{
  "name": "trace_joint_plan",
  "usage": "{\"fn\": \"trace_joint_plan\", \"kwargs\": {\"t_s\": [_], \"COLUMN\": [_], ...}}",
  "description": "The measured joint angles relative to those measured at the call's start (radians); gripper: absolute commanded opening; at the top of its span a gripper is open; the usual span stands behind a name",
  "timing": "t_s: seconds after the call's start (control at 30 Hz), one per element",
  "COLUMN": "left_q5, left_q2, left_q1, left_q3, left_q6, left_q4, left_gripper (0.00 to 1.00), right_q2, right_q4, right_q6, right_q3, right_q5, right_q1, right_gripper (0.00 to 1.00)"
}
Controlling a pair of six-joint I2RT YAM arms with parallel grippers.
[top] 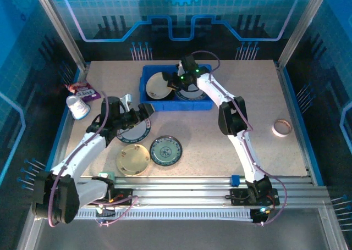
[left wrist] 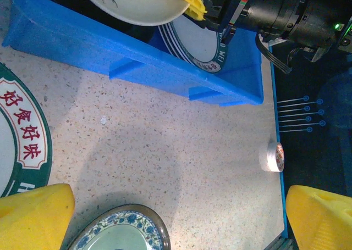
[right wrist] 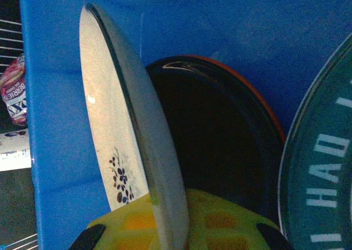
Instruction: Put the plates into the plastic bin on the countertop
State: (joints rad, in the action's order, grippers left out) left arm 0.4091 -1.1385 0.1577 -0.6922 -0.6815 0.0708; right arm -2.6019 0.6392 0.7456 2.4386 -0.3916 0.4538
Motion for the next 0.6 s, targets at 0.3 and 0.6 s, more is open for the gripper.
{"fn": "trace_joint_plan", "kwargs": {"t_s": [0.3, 0.6], "left_q5": [0.0, 0.0], "left_q2": [-0.028, -0.043], "left_q1": [0.0, 0.0], "left_q3": [-0.039, -0.039], "left_q6": [0.003, 0.003], "left_q4": [0.0, 0.0], "left_gripper": [0.99, 0.99], "right_q2": [-0.054, -0.054], "right_q4": [0.071, 0.12], "right_q6": [-0.023, -0.071], "right_q3": [0.089, 0.092], "right_q5": [0.038, 0.087], "right_q1": [0.012, 0.014], "right_gripper": [0.19, 0.35]}}
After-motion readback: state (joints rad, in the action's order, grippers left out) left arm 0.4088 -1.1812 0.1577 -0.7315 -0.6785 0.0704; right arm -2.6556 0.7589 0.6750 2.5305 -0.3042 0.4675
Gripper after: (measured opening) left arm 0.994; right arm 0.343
